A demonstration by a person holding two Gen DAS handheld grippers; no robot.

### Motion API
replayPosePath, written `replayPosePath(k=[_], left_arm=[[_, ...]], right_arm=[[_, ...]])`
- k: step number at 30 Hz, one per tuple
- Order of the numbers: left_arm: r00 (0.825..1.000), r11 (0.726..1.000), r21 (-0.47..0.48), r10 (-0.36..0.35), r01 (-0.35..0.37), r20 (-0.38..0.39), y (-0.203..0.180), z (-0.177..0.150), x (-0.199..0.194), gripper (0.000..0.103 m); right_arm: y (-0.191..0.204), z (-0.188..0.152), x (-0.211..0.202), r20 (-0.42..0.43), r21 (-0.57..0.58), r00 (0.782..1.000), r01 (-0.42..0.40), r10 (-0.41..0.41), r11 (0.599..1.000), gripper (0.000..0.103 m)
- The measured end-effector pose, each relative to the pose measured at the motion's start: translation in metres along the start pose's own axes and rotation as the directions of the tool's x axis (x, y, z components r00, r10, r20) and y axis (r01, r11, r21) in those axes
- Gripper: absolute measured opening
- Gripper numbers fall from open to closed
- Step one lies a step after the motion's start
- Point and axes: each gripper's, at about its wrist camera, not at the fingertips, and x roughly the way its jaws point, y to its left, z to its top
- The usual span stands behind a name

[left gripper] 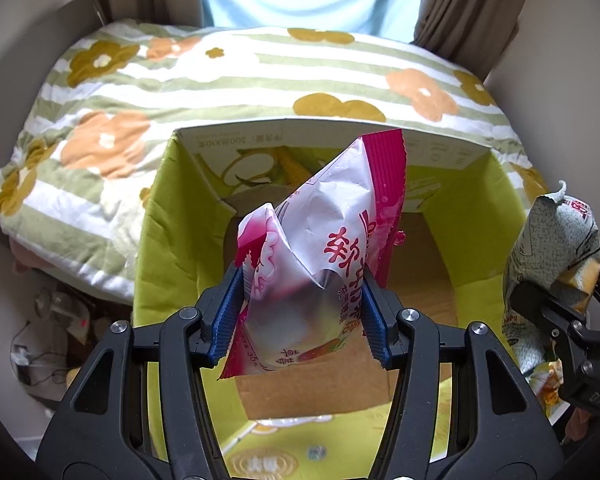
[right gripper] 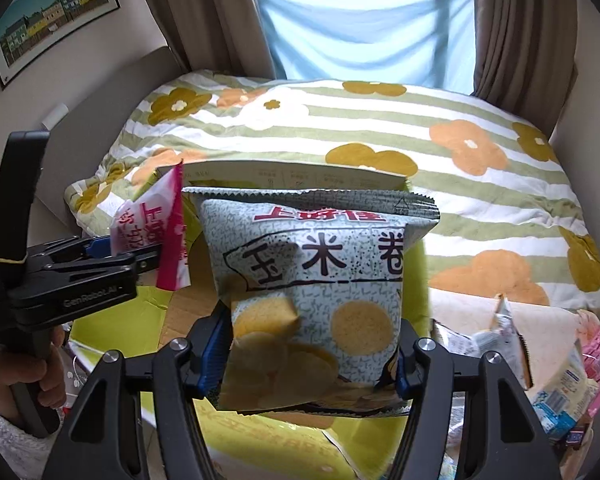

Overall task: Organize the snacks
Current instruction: 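Carry both bags over the yellow box and release them inside, then move both open tools back toward the snack pile on the table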

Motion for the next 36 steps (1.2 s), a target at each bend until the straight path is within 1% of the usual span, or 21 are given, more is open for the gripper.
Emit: replayPosePath(k=[2, 3, 4, 5, 6, 7, 9, 14, 18, 20, 23, 25, 26, 27, 32, 36], left_arm=[[0.999, 0.999, 0.004, 0.039, -0.039, -0.008, 0.002, 0.005, 0.012, 0.056], [0.999, 0.999, 0.006, 0.048, -0.048, -0.003, 0.001, 0.007, 0.014, 0.064], [0.998, 0.998, 0.011, 0.061, -0.061, 0.002, 0.0, 0.009, 0.017, 0.087], [0.996, 0.996, 0.016, 0.086, -0.086, 0.003, -0.001, 0.012, 0.019, 0.099], [0.994, 0.994, 0.021, 0.105, -0.105, 0.015, -0.002, 0.013, 0.02, 0.103], [0.993, 0.993, 0.03, 0.115, -0.116, 0.027, -0.003, 0.015, 0.02, 0.103], [0.994, 0.993, 0.035, 0.11, -0.11, 0.015, -0.003, 0.015, 0.02, 0.103], [0.998, 0.998, -0.015, 0.069, -0.069, 0.013, 0.003, 0.007, 0.009, 0.103], [0.998, 0.998, -0.024, 0.058, -0.057, 0.02, 0.004, 0.002, 0.001, 0.103], [0.998, 0.998, -0.023, 0.064, -0.063, 0.024, 0.005, 0.0, -0.001, 0.103], [0.996, 0.996, -0.029, 0.08, -0.079, 0.027, 0.006, -0.002, -0.003, 0.102], [0.996, 0.996, -0.039, 0.079, -0.078, 0.027, 0.009, -0.004, -0.004, 0.103], [0.997, 0.996, -0.043, 0.077, -0.076, 0.027, 0.01, -0.005, -0.005, 0.103], [0.997, 0.996, -0.052, 0.068, -0.067, 0.025, 0.012, -0.007, -0.006, 0.103], [0.997, 0.996, -0.053, 0.072, -0.071, 0.016, 0.011, -0.014, -0.009, 0.103], [0.997, 0.997, -0.041, 0.069, -0.068, 0.026, 0.006, -0.017, -0.017, 0.103]], right_arm=[[-0.002, 0.002, 0.005, -0.011, 0.0, 1.0, -0.005, 0.005, 1.0, 0.06], [-0.002, 0.004, 0.008, -0.014, -0.002, 1.0, -0.003, 0.003, 1.0, 0.06], [-0.003, 0.006, 0.01, -0.016, -0.003, 1.0, -0.002, 0.002, 1.0, 0.06], [-0.004, 0.007, 0.014, -0.019, -0.003, 1.0, -0.003, 0.003, 1.0, 0.06], [-0.006, 0.009, 0.018, -0.024, 0.0, 1.0, -0.004, 0.004, 1.0, 0.06], [-0.006, 0.01, 0.02, -0.028, 0.003, 1.0, -0.005, 0.005, 1.0, 0.06], [-0.007, 0.013, 0.025, -0.039, 0.007, 0.999, -0.008, 0.009, 1.0, 0.06], [-0.009, 0.015, 0.034, -0.07, -0.002, 0.998, -0.011, 0.01, 1.0, 0.06], [-0.009, 0.019, 0.045, -0.094, -0.007, 0.995, -0.017, 0.017, 1.0, 0.06], [-0.009, 0.024, 0.053, -0.109, -0.002, 0.994, -0.034, 0.033, 0.999, 0.06], [-0.004, 0.029, 0.065, -0.133, -0.02, 0.99, -0.039, 0.036, 0.999, 0.061], [-0.003, 0.03, 0.072, -0.132, -0.014, 0.991, -0.036, 0.034, 0.999, 0.07], [-0.003, 0.03, 0.073, -0.124, -0.011, 0.992, -0.042, 0.04, 0.999, 0.09], [-0.002, 0.029, 0.074, -0.117, -0.01, 0.991, -0.06, 0.058, 0.998, 0.103], [0.002, 0.021, 0.072, -0.122, -0.049, 0.991, -0.068, 0.062, 0.996, 0.102], [0.002, 0.017, 0.066, -0.129, -0.046, 0.99, -0.068, 0.062, 0.997, 0.102]])
